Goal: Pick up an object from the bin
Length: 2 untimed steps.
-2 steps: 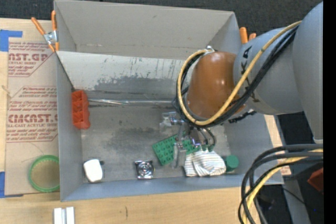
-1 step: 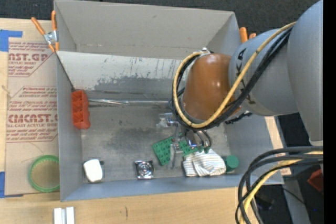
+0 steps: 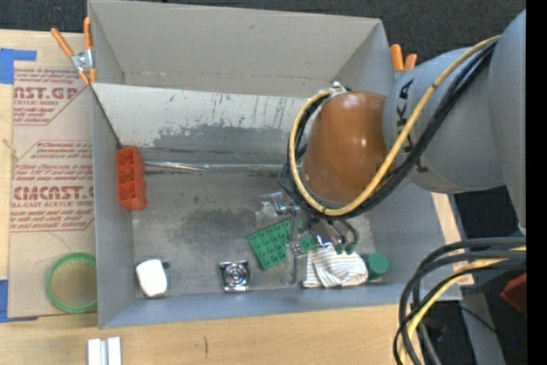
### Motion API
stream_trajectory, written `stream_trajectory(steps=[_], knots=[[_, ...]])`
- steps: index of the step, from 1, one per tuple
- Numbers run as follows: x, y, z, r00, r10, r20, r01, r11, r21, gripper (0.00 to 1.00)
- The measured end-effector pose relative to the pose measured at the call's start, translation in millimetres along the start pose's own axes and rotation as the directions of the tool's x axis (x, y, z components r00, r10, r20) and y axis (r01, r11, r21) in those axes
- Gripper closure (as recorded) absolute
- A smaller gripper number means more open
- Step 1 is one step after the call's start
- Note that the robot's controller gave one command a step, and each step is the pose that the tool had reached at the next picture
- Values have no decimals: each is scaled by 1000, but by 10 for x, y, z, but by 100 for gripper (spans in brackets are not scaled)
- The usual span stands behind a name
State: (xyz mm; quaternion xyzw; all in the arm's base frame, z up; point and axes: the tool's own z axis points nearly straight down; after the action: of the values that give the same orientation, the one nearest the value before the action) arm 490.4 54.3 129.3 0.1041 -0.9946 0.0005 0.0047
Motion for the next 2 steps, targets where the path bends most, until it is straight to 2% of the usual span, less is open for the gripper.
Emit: stream_trajectory(steps=[1, 2], knots=[[54, 57, 392, 987, -160, 13, 160, 987, 3, 100], [53, 57, 390, 987, -160, 14, 160, 987, 3, 0]])
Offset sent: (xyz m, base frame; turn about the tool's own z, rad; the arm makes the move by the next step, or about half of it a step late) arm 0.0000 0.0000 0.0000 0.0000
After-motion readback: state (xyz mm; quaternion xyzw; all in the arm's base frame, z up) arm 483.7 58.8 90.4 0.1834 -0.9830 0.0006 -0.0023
